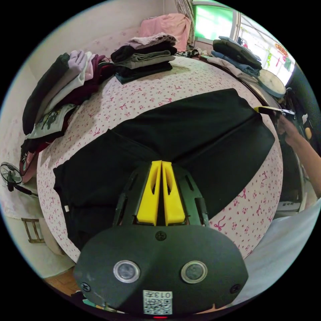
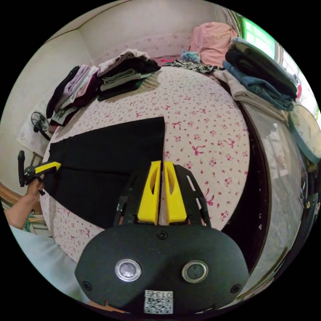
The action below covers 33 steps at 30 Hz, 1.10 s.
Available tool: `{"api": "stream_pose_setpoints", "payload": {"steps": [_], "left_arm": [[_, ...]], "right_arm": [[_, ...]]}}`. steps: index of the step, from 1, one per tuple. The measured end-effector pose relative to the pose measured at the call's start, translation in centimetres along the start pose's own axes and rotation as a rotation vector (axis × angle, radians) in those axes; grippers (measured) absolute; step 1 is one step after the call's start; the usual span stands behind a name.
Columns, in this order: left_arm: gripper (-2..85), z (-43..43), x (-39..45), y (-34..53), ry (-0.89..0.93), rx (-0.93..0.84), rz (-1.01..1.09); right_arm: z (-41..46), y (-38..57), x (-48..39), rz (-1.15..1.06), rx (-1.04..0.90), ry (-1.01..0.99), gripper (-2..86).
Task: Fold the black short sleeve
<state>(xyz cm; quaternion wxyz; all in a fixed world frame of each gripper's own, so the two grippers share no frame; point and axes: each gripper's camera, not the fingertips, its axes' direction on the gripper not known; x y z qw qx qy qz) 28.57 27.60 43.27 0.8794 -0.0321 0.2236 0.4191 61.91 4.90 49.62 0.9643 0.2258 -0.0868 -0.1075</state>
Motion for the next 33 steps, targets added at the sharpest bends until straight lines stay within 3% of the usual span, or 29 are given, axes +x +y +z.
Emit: {"api": "stream_pose_setpoints", "payload": {"steps": [2, 5, 9, 12, 14, 18, 27, 33], "left_arm": [[-0.4, -0.9, 0.3, 0.1, 0.012, 0.06, -0.006], [-0.3, -1.6, 1.9, -0.8, 0.007, 0.136, 0.034], [-0.3, 1.3, 4.3, -3.4, 0.023, 0.059, 0.084], [-0.3, 4.2, 4.9, -4.2, 0.004, -0.056, 0.104], [-0.3, 4.3, 4.5, -3.8, -0.019, -0.035, 0.091], [-0.3, 2.7, 2.3, -2.7, -0.011, 0.002, -0.005], [-0.3, 0.4, -7.4, -0.7, -0.188, 0.068, -0.205], [-0.3, 2.0, -14.9, -3.3, -0.188, 0.028, -0.192]], "right_arm": [[-1.7, -0.1, 0.0, 0.011, 0.088, 0.086, 0.2], [-2.4, -1.7, -1.8, -0.092, 0.132, 0.057, 0.2], [0.5, -4.2, -5.4, -0.273, 0.076, 0.035, 0.2], [4.6, -5.5, -6.1, -0.313, -0.098, 0.115, 0.2], [4.9, -5.8, -5.5, -0.304, -0.042, 0.109, 0.2], [4.2, -6.4, -5.7, -0.263, 0.008, 0.123, 0.2], [7.7, -9.5, -17.6, -0.512, 0.021, -0.041, 0.2], [12.9, -15.1, -20.6, -0.427, -0.04, -0.075, 0.2]]}}
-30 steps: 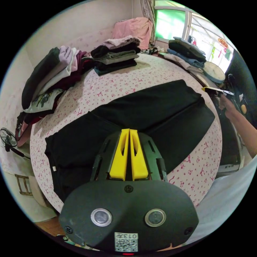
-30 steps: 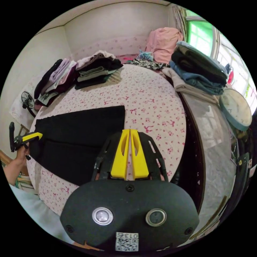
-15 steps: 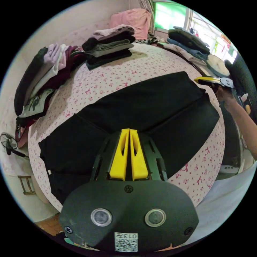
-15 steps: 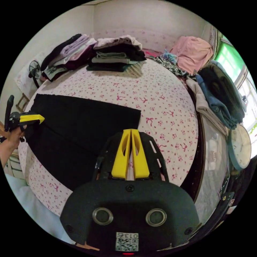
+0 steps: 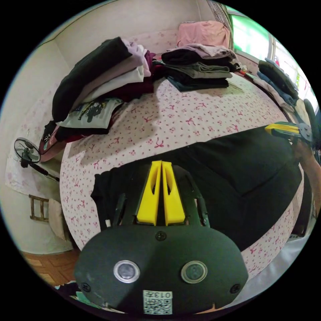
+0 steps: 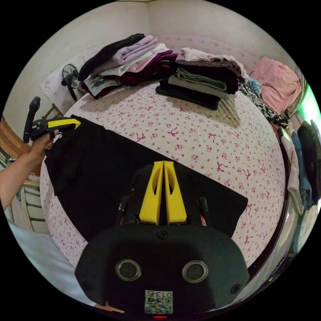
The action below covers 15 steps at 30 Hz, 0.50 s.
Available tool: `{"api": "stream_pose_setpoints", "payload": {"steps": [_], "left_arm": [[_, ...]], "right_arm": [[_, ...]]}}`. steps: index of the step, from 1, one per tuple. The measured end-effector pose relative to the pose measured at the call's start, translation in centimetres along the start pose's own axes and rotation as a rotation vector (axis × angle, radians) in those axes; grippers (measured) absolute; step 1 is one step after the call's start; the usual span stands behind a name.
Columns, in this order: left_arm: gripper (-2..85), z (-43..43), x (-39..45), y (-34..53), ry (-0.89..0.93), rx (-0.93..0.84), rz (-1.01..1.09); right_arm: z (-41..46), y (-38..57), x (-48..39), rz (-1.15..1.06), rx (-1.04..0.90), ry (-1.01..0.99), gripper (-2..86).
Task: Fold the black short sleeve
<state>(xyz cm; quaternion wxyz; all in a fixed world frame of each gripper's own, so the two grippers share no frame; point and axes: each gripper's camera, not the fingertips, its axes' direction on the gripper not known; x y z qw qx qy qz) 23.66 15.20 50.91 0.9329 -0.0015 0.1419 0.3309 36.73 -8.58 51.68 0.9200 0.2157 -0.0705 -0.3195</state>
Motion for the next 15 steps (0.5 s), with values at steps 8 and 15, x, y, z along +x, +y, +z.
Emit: {"api": "stream_pose_setpoints", "payload": {"steps": [8, 15], "left_arm": [[-0.3, 3.0, -5.8, 1.8, -0.106, 0.001, -0.063], [0.2, -0.4, -10.1, 2.9, 0.011, 0.057, -0.162]], "right_arm": [[4.5, -2.1, 5.3, 0.159, -0.038, -0.008, 0.0], [4.8, -4.4, 4.1, 0.143, 0.007, 0.015, 0.4]]}}
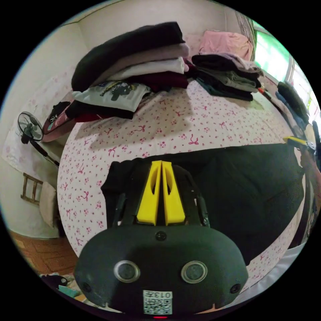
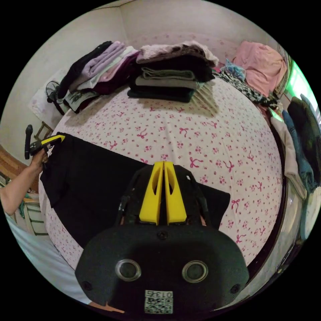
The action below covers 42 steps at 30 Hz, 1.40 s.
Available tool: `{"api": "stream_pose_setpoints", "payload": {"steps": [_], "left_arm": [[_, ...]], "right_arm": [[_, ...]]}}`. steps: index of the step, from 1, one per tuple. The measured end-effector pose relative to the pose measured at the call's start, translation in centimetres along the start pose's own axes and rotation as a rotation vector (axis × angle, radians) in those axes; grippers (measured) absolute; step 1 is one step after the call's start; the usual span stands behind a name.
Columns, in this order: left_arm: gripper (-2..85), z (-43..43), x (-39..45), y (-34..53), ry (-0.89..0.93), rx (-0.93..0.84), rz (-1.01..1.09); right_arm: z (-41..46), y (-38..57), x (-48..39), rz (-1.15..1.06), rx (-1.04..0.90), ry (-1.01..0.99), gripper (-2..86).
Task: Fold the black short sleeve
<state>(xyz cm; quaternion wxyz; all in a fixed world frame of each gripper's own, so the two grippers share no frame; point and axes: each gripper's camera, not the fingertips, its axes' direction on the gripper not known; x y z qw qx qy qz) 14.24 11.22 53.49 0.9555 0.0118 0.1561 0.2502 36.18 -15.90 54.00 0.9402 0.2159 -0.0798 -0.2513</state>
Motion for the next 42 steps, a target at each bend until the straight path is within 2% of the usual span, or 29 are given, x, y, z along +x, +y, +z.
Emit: {"api": "stream_pose_setpoints", "payload": {"steps": [3, 5, 11, 17, 23, 31, 36, 42], "left_arm": [[1.3, -4.3, -2.6, 2.7, 0.015, 0.084, -0.05], [3.4, -6.4, -4.6, 5.2, 0.027, 0.092, -0.068], [11.9, -10.4, -10.8, 14.8, 0.067, -0.038, -0.204], [13.1, -10.4, -12.9, 18.9, 0.144, -0.093, -0.291], [11.8, -9.4, -13.4, 19.4, 0.219, -0.099, -0.323], [3.0, -9.3, -11.6, 19.4, 0.246, -0.148, -0.298], [1.7, -13.7, -9.4, 19.6, 0.304, -0.031, -0.22], [1.5, -19.5, -1.5, 18.9, 0.417, 0.074, -0.094]], "right_arm": [[-0.4, -2.4, -3.7, -0.115, 0.094, -0.093, 0.9], [0.5, -5.2, -7.9, -0.257, 0.089, -0.271, 1.9], [4.9, -12.4, -22.4, -0.627, 0.0, -0.496, 5.8], [10.3, -18.0, -34.6, -0.902, -0.129, -0.488, 7.1], [14.5, -20.2, -40.9, -1.059, -0.293, -0.46, 9.3], [15.7, -20.5, -42.9, -1.107, -0.405, -0.433, 4.2], [11.0, -19.4, -41.3, -1.183, -0.243, -0.371, 2.4], [1.3, -18.4, -31.6, -1.132, -0.002, -0.442, 1.7]]}}
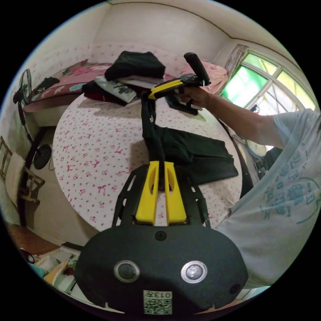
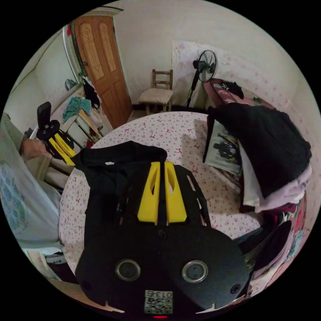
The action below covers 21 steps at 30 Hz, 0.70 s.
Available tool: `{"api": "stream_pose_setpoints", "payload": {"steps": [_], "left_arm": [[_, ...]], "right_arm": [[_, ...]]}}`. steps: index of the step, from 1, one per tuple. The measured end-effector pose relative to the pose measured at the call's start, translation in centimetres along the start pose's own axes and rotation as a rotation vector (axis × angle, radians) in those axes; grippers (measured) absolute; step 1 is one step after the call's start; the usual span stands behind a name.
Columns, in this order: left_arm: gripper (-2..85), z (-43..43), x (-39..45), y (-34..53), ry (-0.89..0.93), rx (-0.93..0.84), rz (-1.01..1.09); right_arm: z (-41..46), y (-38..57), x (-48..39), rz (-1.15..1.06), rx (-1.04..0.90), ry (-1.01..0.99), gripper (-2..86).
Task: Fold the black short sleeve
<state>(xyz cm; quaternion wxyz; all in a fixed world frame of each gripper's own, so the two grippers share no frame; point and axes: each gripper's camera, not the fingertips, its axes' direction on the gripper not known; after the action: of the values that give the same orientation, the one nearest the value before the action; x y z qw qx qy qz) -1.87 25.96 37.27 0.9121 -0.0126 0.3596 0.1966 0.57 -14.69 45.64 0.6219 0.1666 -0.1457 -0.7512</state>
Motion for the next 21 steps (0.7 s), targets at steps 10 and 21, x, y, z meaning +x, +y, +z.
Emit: {"api": "stream_pose_setpoints", "payload": {"steps": [10, 21], "left_arm": [[1.4, 10.2, 23.1, -0.8, 0.168, -0.068, 0.257], [1.3, 29.0, 39.6, 1.5, 0.209, -0.238, 0.329]], "right_arm": [[-15.5, 21.6, -2.4, 0.194, 0.062, 0.137, 1.0], [-19.9, 41.1, -2.2, 0.37, -0.046, 0.171, 0.9]]}}
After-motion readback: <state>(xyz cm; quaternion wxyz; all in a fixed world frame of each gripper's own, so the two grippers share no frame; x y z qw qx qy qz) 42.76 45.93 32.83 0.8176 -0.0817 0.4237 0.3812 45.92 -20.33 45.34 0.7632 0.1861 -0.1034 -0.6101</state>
